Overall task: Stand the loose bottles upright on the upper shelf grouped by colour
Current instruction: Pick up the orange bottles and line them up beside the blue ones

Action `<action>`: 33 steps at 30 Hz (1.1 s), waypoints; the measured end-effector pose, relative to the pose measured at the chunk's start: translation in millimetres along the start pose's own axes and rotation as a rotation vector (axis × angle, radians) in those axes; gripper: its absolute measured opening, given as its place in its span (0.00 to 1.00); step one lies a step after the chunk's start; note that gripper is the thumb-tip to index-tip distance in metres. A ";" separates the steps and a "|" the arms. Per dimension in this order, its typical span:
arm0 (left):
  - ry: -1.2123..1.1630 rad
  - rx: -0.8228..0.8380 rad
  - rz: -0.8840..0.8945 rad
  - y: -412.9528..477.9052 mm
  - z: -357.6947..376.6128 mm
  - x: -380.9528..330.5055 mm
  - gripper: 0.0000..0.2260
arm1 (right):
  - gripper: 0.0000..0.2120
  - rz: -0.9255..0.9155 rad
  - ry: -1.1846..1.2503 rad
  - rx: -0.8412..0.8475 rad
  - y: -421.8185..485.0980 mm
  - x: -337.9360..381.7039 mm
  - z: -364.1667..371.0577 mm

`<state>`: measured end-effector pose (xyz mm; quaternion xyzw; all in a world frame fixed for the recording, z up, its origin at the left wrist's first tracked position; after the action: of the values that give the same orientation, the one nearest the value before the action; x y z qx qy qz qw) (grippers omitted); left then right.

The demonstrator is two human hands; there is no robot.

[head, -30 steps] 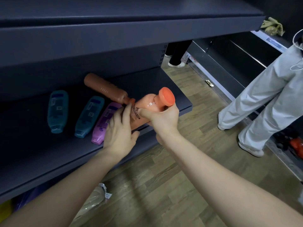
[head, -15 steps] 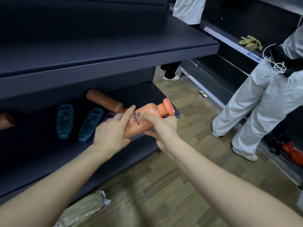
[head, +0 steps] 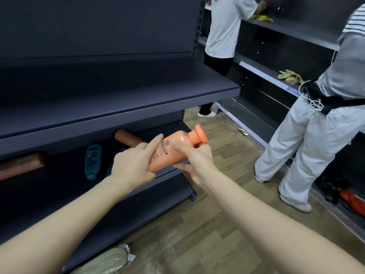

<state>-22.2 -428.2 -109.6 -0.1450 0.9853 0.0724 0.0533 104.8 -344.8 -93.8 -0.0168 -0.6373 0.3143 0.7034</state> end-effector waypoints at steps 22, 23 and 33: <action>-0.234 -0.039 -0.183 -16.1 -102.6 1.8 0.43 | 0.25 -0.140 -0.070 0.175 -51.1 77.8 35.1; -0.255 -0.037 -0.190 -17.2 -105.3 3.0 0.43 | 0.25 -0.152 -0.071 0.186 -52.7 79.4 36.8; -0.442 -0.087 -0.252 -27.2 -128.3 21.4 0.43 | 0.19 -0.158 -0.198 0.311 -63.3 78.7 55.1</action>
<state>-45.3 -480.2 10.5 -0.2493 0.9199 0.1376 0.2697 80.7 -379.9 13.1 0.1728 -0.6465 0.3530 0.6539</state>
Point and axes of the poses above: each hand's wrist, its own y-axis towards the middle knuckle, its own z-axis out of the palm, x = y × z, the point moved 2 cm from there along y, towards the middle knuckle, and after that the axes turned 5 degrees about z, right-handed, at the moved point
